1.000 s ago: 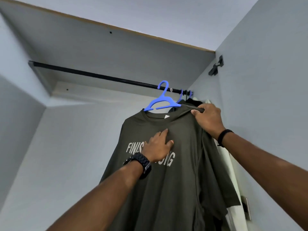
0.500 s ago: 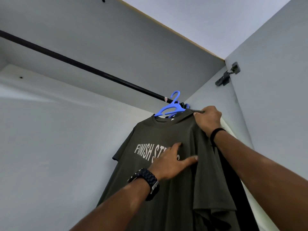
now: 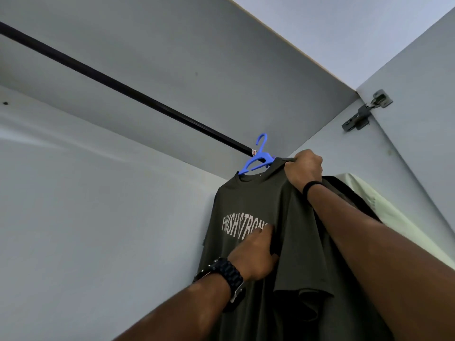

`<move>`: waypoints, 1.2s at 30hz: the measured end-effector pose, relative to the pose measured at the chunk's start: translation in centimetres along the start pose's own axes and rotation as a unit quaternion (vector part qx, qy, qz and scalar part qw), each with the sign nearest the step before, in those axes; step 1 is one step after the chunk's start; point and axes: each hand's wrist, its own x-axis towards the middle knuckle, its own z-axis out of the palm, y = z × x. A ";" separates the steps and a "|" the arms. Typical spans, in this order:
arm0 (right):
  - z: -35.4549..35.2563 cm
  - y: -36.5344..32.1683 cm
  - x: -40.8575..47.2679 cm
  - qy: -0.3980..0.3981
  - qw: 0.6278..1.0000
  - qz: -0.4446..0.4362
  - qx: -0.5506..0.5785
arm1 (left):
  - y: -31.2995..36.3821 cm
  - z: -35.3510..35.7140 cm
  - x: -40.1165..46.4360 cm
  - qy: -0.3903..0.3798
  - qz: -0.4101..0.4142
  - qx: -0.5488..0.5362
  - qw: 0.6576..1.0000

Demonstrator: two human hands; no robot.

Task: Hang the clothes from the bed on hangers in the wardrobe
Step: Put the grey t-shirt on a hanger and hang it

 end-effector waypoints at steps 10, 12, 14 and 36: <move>3.4 2.2 0.9 -0.052 0.992 -0.102 -0.048 | -3.2 1.5 1.2 0.008 -0.020 0.012 1.000; 2.9 3.6 1.5 -0.072 0.990 -0.111 -0.054 | -3.2 2.2 1.2 0.006 -0.032 0.013 0.999; 2.0 5.0 1.6 -0.092 0.989 -0.103 -0.055 | -2.9 2.8 1.1 -0.005 -0.046 0.006 0.999; -10.3 9.2 -15.5 -0.292 0.925 0.161 0.181 | 5.1 4.6 -7.0 0.133 -0.099 -0.289 0.943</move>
